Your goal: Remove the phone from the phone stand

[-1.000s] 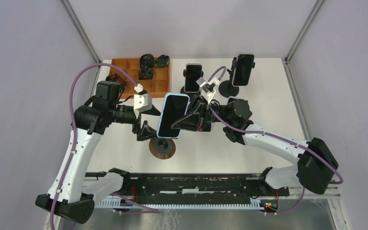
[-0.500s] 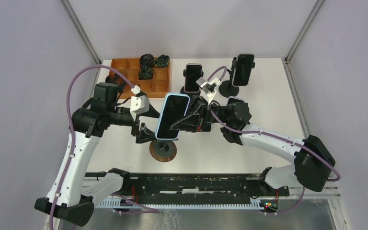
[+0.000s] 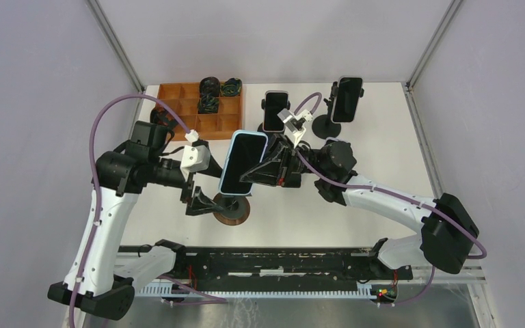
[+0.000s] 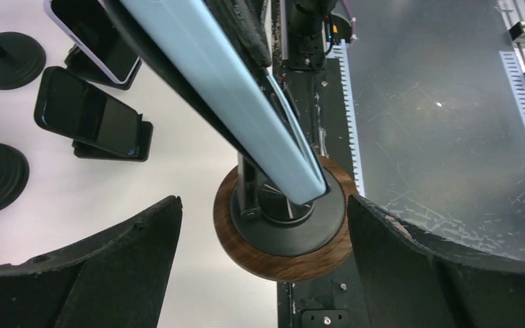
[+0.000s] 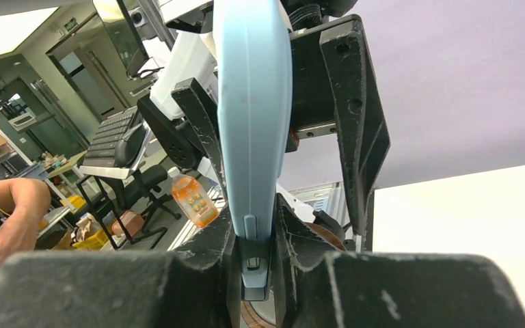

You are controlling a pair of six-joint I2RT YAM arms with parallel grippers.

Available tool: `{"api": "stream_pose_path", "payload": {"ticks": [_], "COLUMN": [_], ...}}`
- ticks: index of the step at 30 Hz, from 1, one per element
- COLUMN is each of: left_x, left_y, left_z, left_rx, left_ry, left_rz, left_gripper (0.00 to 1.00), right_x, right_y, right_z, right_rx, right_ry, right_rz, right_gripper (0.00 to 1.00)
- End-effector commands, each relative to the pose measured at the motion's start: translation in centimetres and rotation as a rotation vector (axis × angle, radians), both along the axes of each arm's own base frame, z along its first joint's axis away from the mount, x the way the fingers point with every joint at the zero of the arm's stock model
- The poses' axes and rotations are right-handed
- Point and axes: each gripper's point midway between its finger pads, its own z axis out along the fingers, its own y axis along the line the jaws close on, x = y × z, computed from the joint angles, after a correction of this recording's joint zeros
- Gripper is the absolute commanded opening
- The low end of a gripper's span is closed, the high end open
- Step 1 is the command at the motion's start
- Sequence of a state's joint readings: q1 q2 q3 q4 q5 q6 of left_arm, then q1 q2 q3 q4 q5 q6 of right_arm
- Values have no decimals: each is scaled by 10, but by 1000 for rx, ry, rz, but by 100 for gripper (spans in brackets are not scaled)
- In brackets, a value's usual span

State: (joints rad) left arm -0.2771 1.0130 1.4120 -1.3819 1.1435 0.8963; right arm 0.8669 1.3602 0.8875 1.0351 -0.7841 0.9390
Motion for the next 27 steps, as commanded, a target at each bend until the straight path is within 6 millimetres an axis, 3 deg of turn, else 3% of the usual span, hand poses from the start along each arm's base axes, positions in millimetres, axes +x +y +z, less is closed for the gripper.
{"api": "stream_pose_path", "payload": {"ticks": [1,11,27], "left_x": [-14,17,13], "left_y": [-2,-9,-18], "left_z": [12,25,24], "left_rx": [-50,-157,-196], "left_ry": [-28,-158,-28], "left_rz": [-46,114,48], "left_gripper": [95,93,82], "right_x": [-8,-21,-31], "right_y": [-18,-29,-13], "right_z": [67,88,93], "right_rx": [184,302,317], "right_ry": [-131,-104,-98], "right_rz": [-46,16,56], "right_gripper": [0,0,0]}}
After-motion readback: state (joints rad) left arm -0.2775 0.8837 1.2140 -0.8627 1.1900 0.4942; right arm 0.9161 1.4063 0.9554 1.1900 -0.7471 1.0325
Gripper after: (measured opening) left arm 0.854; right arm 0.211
